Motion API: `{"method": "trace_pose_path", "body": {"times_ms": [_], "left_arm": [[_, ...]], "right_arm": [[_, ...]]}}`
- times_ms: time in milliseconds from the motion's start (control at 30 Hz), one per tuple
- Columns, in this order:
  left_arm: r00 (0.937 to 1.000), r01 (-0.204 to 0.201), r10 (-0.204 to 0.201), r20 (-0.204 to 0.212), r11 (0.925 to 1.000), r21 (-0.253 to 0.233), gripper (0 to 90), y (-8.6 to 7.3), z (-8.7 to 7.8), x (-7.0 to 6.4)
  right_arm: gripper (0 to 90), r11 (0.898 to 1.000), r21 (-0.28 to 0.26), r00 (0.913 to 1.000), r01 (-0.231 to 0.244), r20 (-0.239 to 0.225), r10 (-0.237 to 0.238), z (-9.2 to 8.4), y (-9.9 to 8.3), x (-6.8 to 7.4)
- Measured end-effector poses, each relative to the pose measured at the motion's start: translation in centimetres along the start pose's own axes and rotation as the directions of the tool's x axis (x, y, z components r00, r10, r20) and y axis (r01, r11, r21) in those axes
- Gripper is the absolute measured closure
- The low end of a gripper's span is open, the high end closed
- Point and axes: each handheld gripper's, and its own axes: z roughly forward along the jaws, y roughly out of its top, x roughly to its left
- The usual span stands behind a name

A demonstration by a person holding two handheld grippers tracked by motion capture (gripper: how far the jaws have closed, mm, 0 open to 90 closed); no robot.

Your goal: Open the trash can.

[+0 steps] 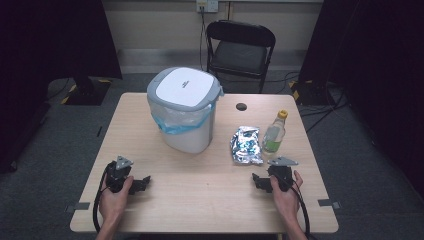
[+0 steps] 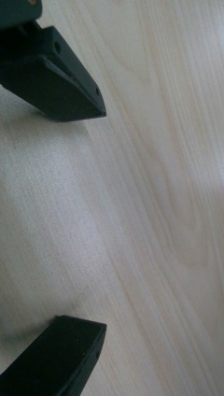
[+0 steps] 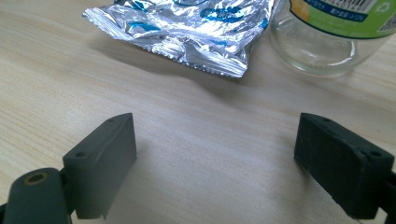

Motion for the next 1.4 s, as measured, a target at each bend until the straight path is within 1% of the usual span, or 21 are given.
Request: {"method": "trace_pose_path", "body": {"times_ms": [200,400,433,600,633,700,733,767,800,900,967,1000,1033,1100,1133,1200,1233,1267,1300,1367,1400], "left_arm": [[1.0,0.002,-0.002,-0.003,1.0,0.001,0.0,0.0,0.0,0.0],[1.0,0.003,-0.003,-0.005,1.0,0.0,0.0,0.0,0.0,0.0],[1.0,0.002,-0.002,-0.004,1.0,0.001,0.0,0.0,0.0,0.0],[1.0,-0.002,0.002,-0.007,1.0,0.004,0.1,0.1,0.0,0.0],[1.0,-0.004,0.004,0.003,1.0,0.007,0.2,0.0,-0.1,0.0],[0.9999,-0.01,0.01,0.008,0.9999,0.008,0.3,0.0,-0.1,0.1],[1.0,0.002,-0.002,0.004,1.0,0.007,3.9,0.0,-0.2,0.1],[1.0,0.0,0.0,0.001,1.0,0.007,3.9,0.0,-0.3,0.1],[0.9999,0.013,-0.013,0.001,0.9999,0.004,9.1,0.0,-0.6,0.3],[0.9995,0.031,-0.031,-0.005,0.9995,-0.005,14.5,0.1,-0.7,0.3],[0.9997,0.024,-0.024,0.006,0.9997,0.009,16.1,0.2,-0.7,0.5],[0.9995,0.024,-0.024,0.02,0.9997,0.006,16.6,0.5,-0.8,0.8],[0.9995,0.024,-0.024,0.02,0.9997,0.006,16.7,0.5,-0.8,0.8],[0.9992,0.033,-0.032,0.024,0.9992,-0.021,16.9,1.4,-0.9,1.4],[0.9992,0.033,-0.032,0.024,0.9992,-0.021,17.2,1.4,-0.9,1.4],[0.9989,0.042,-0.041,0.022,0.9983,-0.041,17.4,2.3,-0.9,1.8],[0.9989,0.043,-0.042,0.021,0.9979,-0.049,17.4,2.9,-1.0,2.0],[0.9981,0.053,-0.051,0.035,0.9968,-0.059,17.9,3.4,-1.0,2.4],[0.9965,0.072,-0.068,0.049,0.9949,-0.071,17.9,3.9,-1.1,2.8],[0.9964,0.082,-0.079,0.031,0.991,-0.106,18.0,5.1,-1.1,3.4],[0.9961,0.086,-0.083,0.031,0.9896,-0.115,18.0,5.5,-1.1,3.6]], "right_arm": [[11.6,1.0,-0.001,1.0,-0.006,0.004,0.006,0.0,0.0,0.1],[12.4,1.0,-0.002,0.9993,-0.024,0.027,0.024,-0.1,0.0,0.4],[13.6,1.0,-0.006,0.9995,-0.014,0.027,0.014,-0.1,-0.1,0.5],[13.9,1.0,-0.009,0.9998,-0.016,0.011,0.016,-0.3,-0.2,1.4],[14.8,1.0,-0.003,1.0,0.002,-0.005,-0.002,-0.2,0.0,1.9],[14.9,1.0,0.002,0.9998,0.005,-0.021,-0.005,-0.3,0.1,2.1],[15.1,1.0,0.001,0.999,-0.005,-0.045,0.005,-0.4,0.5,2.6],[15.1,1.0,0.001,0.999,-0.005,-0.045,0.005,-0.4,0.5,2.6],[15.6,1.0,-0.009,0.9987,0.004,-0.05,-0.005,-0.5,0.9,3.0],[15.7,0.999,-0.027,0.9985,0.019,-0.05,-0.021,-0.8,1.5,3.6],[15.5,0.998,-0.056,0.9968,0.031,-0.072,-0.035,-1.1,2.7,4.3],[15.4,0.998,-0.06,0.9962,0.035,-0.077,-0.039,-1.1,3.2,4.5],[15.4,0.998,-0.06,0.9962,0.035,-0.077,-0.039,-1.1,3.2,4.5],[15.5,0.996,-0.065,0.993,0.066,-0.093,-0.072,-0.9,4.6,5.1],[15.5,0.996,-0.065,0.993,0.066,-0.093,-0.072,-0.9,4.6,5.1],[16.7,0.994,-0.072,0.9905,0.086,-0.101,-0.093,-0.4,5.9,5.6],[16.7,0.994,-0.072,0.9905,0.086,-0.101,-0.093,-0.4,5.9,5.6],[16.6,0.992,-0.078,0.9887,0.096,-0.108,-0.104,-0.1,6.7,5.8],[16.6,0.992,-0.078,0.9887,0.096,-0.108,-0.104,-0.1,6.7,5.8],[17.1,0.992,-0.091,0.988,0.09,-0.117,-0.1,0.7,8.1,5.9],[17.1,0.992,-0.091,0.988,0.09,-0.117,-0.1,0.7,8.1,5.9]]}}
